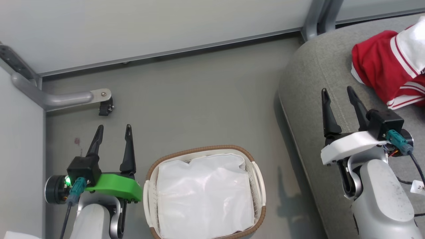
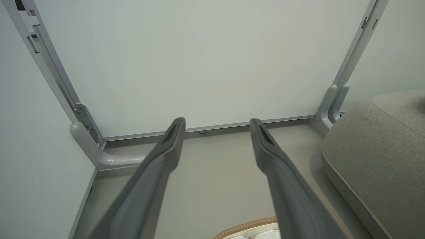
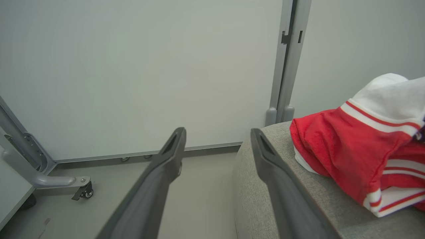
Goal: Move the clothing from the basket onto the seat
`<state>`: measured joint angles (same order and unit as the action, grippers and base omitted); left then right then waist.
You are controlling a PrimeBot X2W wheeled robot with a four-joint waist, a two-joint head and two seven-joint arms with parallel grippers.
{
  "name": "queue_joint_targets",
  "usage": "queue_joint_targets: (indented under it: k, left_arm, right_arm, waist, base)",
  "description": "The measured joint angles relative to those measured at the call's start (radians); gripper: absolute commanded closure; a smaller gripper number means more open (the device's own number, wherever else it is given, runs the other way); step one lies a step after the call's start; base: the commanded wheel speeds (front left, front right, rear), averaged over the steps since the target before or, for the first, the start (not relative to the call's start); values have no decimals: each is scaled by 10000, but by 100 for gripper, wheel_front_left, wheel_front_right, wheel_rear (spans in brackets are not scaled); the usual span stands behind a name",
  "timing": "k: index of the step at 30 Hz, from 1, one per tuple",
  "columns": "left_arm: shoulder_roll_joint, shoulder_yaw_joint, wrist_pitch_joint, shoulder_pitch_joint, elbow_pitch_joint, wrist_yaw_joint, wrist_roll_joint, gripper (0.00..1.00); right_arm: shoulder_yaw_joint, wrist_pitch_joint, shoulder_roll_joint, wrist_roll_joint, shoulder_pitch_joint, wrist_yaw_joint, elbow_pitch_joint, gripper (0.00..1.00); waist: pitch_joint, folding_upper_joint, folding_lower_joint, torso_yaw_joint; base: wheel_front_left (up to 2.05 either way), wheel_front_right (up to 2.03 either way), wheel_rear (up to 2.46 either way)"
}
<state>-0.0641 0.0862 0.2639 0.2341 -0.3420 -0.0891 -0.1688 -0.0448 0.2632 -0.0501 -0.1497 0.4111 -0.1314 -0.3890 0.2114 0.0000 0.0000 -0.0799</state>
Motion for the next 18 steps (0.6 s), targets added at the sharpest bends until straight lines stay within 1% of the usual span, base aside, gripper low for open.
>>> queue_joint_targets:
  k: [8, 14, 18]
  left_arm:
    - [88, -807, 0, -770, -81, -4, 401, 0]
    - [115, -1195, 0, -1430, 63, -81, 391, 0]
    - [123, -1216, 0, -1935, 42, -140, 328, 0]
  right_arm:
    - [209, -2, 13, -136, -655, 0, -372, 0]
    - [301, 0, 12, -205, -1300, 0, -439, 0]
    - [393, 0, 12, -332, -1765, 0, -481, 0]
  waist:
    - [-668, 0, 0, 546]
    - [-1122, 0, 0, 634]
    - [-1415, 0, 0, 604]
  base:
    - [0, 0, 0]
    - [0, 0, 0]
    - [0, 0, 0]
